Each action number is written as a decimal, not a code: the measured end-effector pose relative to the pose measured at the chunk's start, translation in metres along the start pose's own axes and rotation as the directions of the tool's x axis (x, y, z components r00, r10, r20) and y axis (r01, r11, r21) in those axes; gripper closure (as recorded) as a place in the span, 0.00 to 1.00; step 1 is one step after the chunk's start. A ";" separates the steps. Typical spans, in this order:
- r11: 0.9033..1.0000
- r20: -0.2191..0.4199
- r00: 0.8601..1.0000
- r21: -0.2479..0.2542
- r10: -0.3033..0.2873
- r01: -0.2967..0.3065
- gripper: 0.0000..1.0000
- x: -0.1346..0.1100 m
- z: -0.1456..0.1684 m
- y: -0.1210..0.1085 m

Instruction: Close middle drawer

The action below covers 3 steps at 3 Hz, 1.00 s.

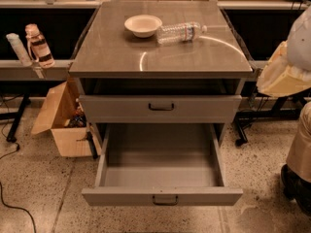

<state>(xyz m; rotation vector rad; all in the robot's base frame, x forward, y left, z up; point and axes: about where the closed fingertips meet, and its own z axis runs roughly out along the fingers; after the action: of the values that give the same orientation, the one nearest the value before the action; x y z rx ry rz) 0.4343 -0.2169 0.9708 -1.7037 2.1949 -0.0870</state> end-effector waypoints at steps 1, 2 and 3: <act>0.998 0.042 0.998 -0.054 0.035 -0.033 1.00 0.018 0.033 0.017; 0.994 0.084 0.995 -0.100 0.045 -0.036 1.00 0.028 0.056 0.030; 0.990 0.114 0.993 -0.140 -0.014 0.030 1.00 0.033 0.077 0.049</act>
Offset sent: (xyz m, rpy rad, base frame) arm -0.0229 -0.0135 -0.1027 0.1785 0.1270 0.0272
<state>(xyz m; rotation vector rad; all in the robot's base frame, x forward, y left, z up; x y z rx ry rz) 0.4064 -0.2222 0.8784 -1.7620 2.1448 0.1598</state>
